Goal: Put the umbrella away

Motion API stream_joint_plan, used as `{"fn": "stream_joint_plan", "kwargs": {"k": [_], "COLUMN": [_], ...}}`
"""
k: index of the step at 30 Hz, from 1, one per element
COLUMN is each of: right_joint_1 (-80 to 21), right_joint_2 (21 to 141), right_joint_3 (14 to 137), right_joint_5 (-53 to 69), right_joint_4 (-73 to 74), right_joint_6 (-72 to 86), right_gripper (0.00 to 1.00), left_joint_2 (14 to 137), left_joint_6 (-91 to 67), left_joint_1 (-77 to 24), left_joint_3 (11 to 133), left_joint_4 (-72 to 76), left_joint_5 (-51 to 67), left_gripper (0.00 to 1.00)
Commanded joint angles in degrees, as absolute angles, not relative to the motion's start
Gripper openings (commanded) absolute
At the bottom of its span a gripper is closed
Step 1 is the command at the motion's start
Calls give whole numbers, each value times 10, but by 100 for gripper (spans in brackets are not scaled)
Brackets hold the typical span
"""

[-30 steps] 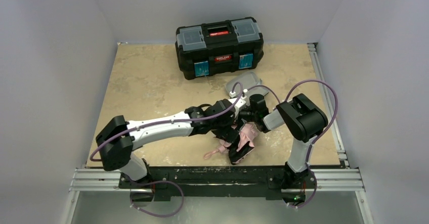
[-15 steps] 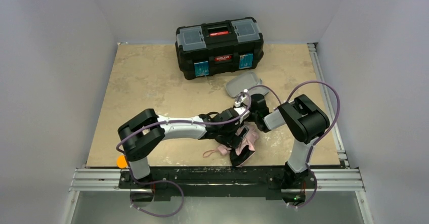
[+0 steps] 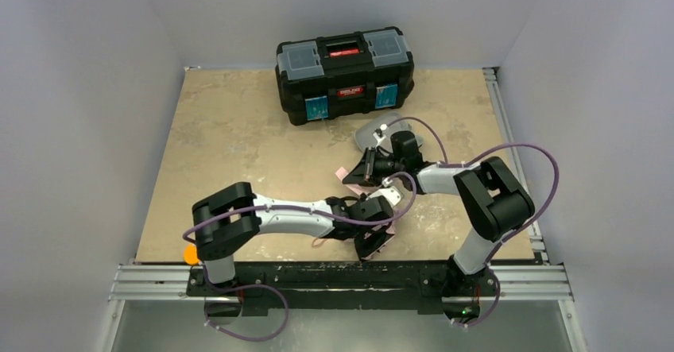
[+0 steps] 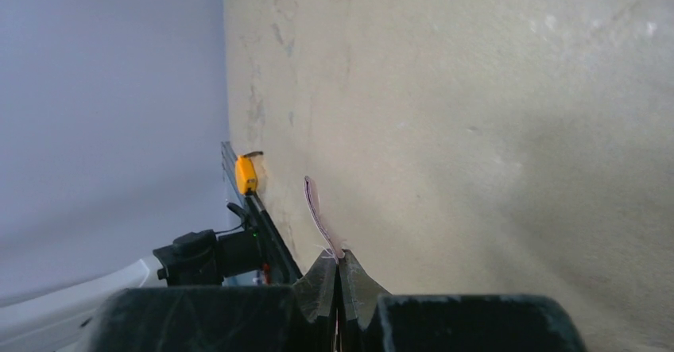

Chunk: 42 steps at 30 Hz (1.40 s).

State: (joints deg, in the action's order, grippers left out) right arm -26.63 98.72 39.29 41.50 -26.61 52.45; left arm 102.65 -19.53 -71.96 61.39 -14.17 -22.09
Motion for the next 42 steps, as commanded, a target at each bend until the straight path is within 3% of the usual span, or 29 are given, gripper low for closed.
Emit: {"fn": "stream_joint_plan", "kwargs": {"k": [1, 12, 21, 28, 36, 42], "right_joint_1": [-265, -280, -284, -290, -290, -290], "right_joint_2": [928, 897, 981, 1025, 1068, 1083], "right_joint_3": [458, 525, 376, 246, 149, 138], "right_joint_5": [411, 432, 410, 385, 360, 350], "right_joint_4": [-198, -106, -203, -323, -494, -530], "right_joint_6": [492, 476, 510, 528, 563, 571], "right_gripper": [0, 0, 0, 0, 0, 0], "left_joint_2": [1034, 1149, 1300, 1359, 1274, 1178], "left_joint_6": [-123, 100, 65, -3, -72, -93], "left_joint_1": [-742, -837, -886, -894, -895, -889], "left_joint_3": [650, 736, 800, 855, 840, 826], "left_joint_4": [-252, -223, -285, -397, -464, -502], "left_joint_5": [-343, -588, -672, -637, -513, -473], "left_gripper": [0, 0, 0, 1, 54, 60]}}
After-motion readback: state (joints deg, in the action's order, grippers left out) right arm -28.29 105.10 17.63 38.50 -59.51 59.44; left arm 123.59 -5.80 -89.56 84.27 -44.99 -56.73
